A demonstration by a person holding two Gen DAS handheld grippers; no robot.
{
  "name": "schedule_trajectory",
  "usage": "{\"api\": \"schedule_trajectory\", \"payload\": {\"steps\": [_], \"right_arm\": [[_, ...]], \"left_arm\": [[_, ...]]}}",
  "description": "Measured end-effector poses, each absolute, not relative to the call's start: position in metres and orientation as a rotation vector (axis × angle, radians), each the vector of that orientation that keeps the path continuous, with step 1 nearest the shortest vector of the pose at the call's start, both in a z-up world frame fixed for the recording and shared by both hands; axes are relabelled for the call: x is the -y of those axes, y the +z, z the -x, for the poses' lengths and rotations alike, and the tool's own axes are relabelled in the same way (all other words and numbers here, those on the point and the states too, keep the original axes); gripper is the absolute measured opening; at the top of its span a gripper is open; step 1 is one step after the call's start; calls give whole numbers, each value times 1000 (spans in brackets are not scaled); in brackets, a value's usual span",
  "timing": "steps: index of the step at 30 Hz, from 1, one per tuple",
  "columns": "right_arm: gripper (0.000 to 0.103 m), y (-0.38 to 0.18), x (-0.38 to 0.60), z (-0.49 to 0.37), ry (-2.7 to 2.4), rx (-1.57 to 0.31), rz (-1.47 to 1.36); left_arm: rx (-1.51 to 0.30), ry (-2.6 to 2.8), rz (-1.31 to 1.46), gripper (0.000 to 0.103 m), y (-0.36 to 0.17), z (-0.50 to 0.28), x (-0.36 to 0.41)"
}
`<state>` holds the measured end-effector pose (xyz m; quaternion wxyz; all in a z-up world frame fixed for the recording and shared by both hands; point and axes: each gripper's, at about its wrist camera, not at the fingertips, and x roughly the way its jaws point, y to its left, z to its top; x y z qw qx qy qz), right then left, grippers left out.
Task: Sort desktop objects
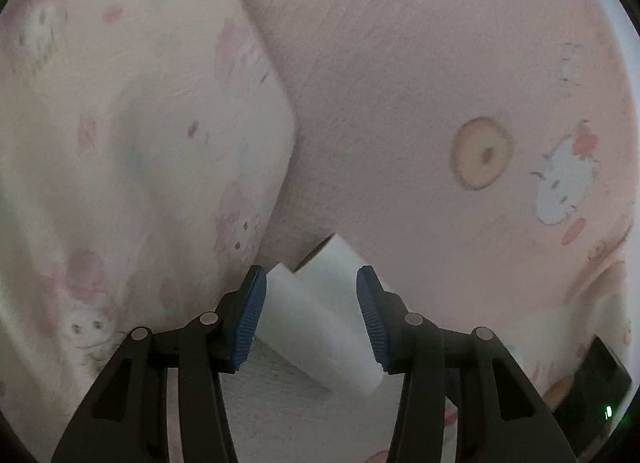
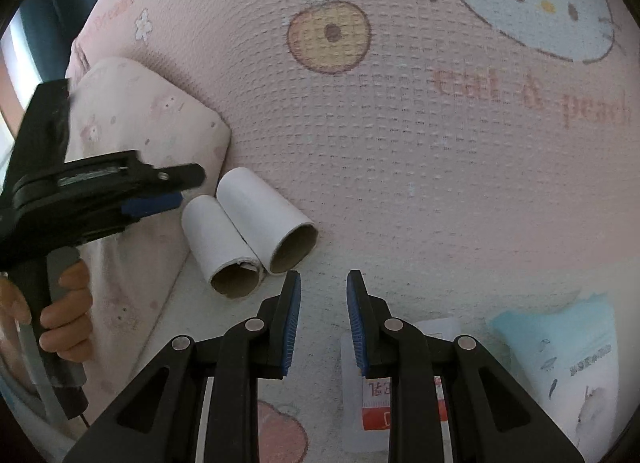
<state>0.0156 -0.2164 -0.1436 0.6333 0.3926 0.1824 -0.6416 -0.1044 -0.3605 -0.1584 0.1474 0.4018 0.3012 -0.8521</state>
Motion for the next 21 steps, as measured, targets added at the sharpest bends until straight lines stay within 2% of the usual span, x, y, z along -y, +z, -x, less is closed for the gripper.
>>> {"api": "schedule_trajectory", "payload": {"steps": [3,6,8,10,21], "right_arm": [[20,-145,221,-18,-1413,-404,-895],[23,-146,230,-27,-1348,-377,-890],[37,-147,235,-33,-1325,-355,-880],[45,-147,239,-40,-1328,-350,-847],[46,-163,266,-44,-1350,-391,-887]], "left_arm": [[-889,-2435,-1137,51,-161,104,364],[-821,-2425,-1164,51,-162,105,363],[-715,-2381,-1189,50,-164,109,360],[-638,-2379,-1227,48,-168,112,355],[-703,-2443,-1329,44,-171,104,337]]}}
